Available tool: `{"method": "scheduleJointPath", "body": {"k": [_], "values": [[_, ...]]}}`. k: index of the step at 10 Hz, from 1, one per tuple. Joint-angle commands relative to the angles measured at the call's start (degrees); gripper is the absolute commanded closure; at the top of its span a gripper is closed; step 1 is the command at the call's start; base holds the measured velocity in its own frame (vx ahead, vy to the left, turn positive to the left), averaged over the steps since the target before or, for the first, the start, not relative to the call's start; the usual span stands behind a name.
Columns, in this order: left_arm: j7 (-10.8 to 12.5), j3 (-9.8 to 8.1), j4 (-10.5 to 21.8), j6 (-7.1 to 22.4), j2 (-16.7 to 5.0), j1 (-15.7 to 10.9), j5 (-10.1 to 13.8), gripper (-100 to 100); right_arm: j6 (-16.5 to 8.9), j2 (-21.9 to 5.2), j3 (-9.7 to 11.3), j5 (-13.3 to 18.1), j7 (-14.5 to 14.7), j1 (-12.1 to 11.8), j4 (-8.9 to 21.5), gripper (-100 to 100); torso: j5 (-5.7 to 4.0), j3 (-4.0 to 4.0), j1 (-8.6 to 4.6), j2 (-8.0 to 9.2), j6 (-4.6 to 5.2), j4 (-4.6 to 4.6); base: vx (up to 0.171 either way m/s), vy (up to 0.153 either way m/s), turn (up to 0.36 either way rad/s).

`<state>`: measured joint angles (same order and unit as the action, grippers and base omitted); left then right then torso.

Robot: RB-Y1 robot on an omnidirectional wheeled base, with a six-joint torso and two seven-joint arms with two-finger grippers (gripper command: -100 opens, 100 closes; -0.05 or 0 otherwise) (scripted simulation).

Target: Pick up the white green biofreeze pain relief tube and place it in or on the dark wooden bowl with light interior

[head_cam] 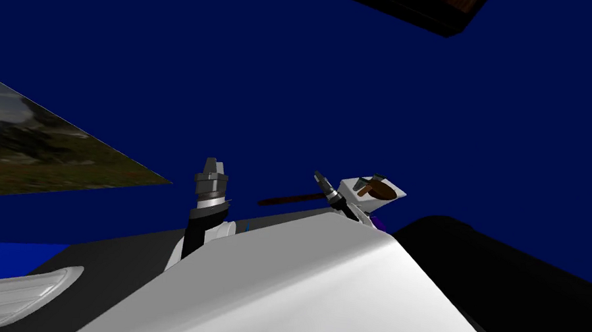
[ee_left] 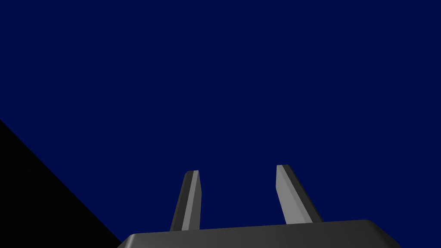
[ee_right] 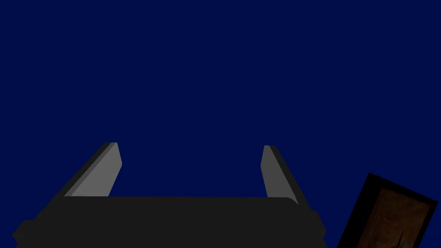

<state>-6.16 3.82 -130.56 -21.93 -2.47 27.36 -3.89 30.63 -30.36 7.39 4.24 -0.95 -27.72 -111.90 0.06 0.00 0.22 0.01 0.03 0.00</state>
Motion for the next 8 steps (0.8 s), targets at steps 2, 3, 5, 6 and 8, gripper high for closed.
{"method": "scheduleJointPath", "body": {"k": [2,3,5,6,8], "values": [[0.0,0.01,0.0,0.0,0.0,0.0,0.0,0,0.7,-4.3,0.5,0.1,-0.2,-0.4,2.3,-100,0.01,-0.01,0.09,-0.01,-0.02,0.00,0.024,0.074,0.108],[0.0,0.00,0.0,0.0,0.0,0.0,0.0,0,1.2,-6.1,0.9,0.3,-0.5,-0.7,4.3,-100,0.01,0.00,0.00,0.01,0.00,0.00,0.021,0.051,0.138],[0.0,0.00,0.0,0.0,0.0,0.0,0.0,0,1.7,-9.4,1.2,0.6,-0.9,-1.0,6.3,-100,-0.01,0.01,-0.07,0.02,0.00,0.00,0.020,0.047,0.118],[0.0,0.00,0.0,0.0,0.0,0.0,0.0,0,1.7,-11.4,1.2,0.6,-0.9,-1.0,6.3,-100,-0.01,0.01,-0.05,0.01,-0.02,0.00,0.021,0.043,0.068],[0.0,0.00,0.0,0.0,0.0,0.0,0.0,0,2.2,-14.9,1.6,0.9,-1.4,-1.4,8.3,-100,-0.01,0.02,-0.06,0.03,-0.01,0.01,0.018,0.039,0.095]]}}
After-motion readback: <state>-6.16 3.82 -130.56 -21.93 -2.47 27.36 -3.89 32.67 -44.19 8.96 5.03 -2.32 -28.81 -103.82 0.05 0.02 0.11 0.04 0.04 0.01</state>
